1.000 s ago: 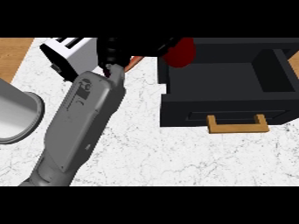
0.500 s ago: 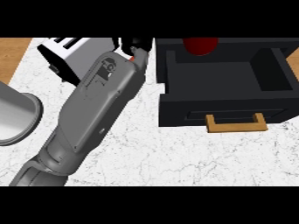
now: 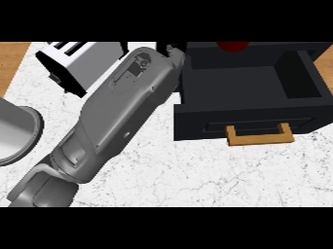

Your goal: Pick up the can, place it into the drawer and close the drawer

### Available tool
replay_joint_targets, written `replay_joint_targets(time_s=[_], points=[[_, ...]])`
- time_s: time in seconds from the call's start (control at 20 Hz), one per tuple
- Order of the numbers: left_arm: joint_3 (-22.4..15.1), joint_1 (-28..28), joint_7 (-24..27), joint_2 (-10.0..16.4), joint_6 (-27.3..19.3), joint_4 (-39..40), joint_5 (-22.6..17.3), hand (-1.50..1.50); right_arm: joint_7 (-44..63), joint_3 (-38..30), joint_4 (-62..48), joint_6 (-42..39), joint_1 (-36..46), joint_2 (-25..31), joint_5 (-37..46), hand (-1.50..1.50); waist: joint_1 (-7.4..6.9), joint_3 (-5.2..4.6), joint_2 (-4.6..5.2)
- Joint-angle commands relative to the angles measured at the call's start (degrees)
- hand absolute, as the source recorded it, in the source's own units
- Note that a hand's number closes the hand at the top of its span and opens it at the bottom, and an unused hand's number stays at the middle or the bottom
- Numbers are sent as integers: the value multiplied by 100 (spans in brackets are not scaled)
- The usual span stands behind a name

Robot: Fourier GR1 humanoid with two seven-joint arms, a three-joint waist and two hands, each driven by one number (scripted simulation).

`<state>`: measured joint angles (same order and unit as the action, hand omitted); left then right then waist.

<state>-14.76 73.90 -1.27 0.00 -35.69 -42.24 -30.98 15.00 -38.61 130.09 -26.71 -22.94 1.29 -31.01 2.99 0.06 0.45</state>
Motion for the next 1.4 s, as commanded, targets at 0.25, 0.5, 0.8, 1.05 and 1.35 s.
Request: replay_joint_targets(time_s=[0.25, 0.5, 0.8, 1.05, 1.35], points=[[-677, 660, 345, 0, -356, 808, -899, 150, 64, 77, 27, -32, 141, -17, 84, -150, 101, 4, 22], [-776, 716, 511, 0, -209, 1260, -1197, 150, 430, -32, 349, 175, 106, 133, -366, -150, 126, 1, 33], [-1402, 813, 519, 0, -427, 1438, -1594, 150, 284, -81, 108, 121, 261, 164, -165, -150, 211, 8, 52], [-1604, 708, 711, 0, -490, 1665, -1801, -150, 369, 211, -90, 359, 744, 161, 328, -150, 147, 7, 94], [-1748, 857, 727, 0, -828, 1812, -2061, -150, 502, 96, 159, 176, 463, 258, -33, -150, 244, 6, 77]])
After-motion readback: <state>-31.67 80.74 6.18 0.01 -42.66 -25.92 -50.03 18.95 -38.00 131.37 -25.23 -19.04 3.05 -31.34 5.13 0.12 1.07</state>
